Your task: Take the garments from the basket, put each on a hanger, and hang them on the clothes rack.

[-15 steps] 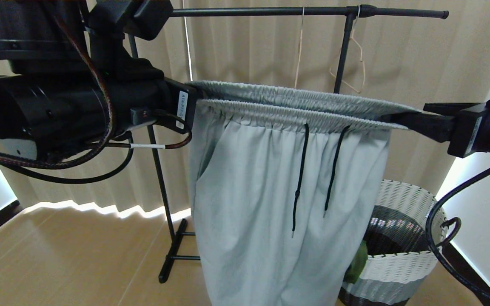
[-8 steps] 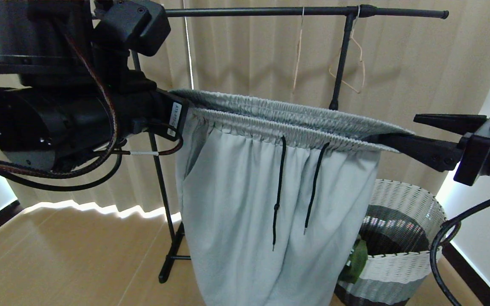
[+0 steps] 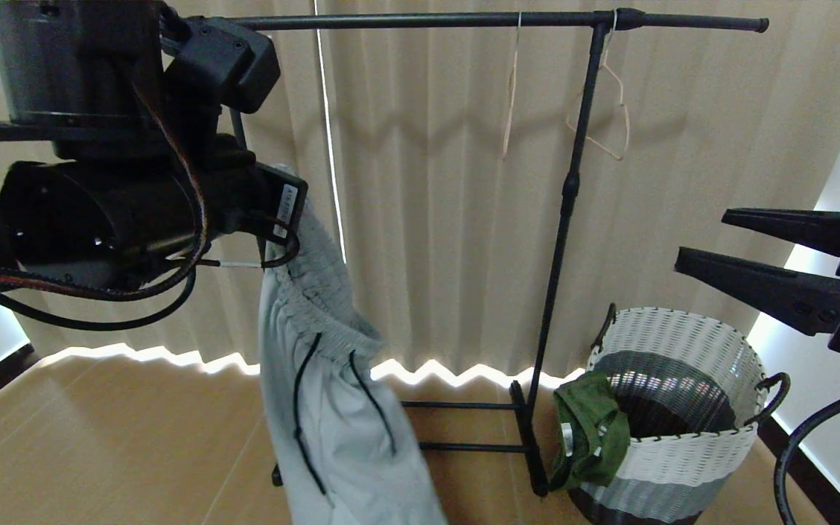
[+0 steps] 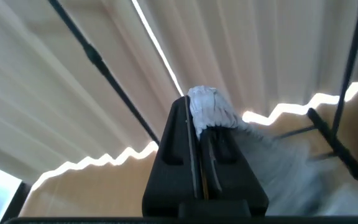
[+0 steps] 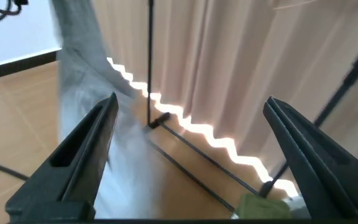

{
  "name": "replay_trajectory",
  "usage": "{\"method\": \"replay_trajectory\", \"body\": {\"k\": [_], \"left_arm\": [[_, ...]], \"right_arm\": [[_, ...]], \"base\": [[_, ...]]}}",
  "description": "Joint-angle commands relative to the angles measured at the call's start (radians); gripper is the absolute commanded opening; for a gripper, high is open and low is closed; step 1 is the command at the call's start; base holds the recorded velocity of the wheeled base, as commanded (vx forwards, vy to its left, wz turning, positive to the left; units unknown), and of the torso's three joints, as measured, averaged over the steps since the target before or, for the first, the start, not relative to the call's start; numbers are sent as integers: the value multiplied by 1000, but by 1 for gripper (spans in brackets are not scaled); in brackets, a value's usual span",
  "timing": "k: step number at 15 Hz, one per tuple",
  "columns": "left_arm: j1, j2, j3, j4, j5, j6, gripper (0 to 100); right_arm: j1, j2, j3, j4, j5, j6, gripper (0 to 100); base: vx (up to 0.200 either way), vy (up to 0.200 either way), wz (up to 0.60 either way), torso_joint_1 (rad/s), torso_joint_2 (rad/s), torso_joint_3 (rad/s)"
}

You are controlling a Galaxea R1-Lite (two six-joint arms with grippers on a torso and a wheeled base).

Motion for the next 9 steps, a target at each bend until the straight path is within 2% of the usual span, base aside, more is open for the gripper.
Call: {"method": "replay_trajectory", "body": {"k": [1,2,4,5,7,9], "left_arm": [[4,-27,37,1,-2,18,0],[5,-62,72,4,-2,47,0],[18,-139,129,42,-16,102,0],[22,-208,157,116,-40,107,0],[54,-318,158,268,-134,107,0],[117,-370,155,343,-194,116,0]], "right_arm": [[-29,-1,4,9,-19,-3,100],[-73,1,-1,23,-60,-9,100],[-119,2,-19,125,-143,-66,100],[-133,-10,-33,237,-232,-78,100],[-133,-21,-24,276,-365,-85,100],[-135,-21,-13,274,-410,-113,100]], "base": [[0,0,0,0,0,0],[0,0,0,0,0,0],[0,0,0,0,0,0],[0,0,0,0,0,0],[0,0,0,0,0,0],[0,0,0,0,0,0]]}}
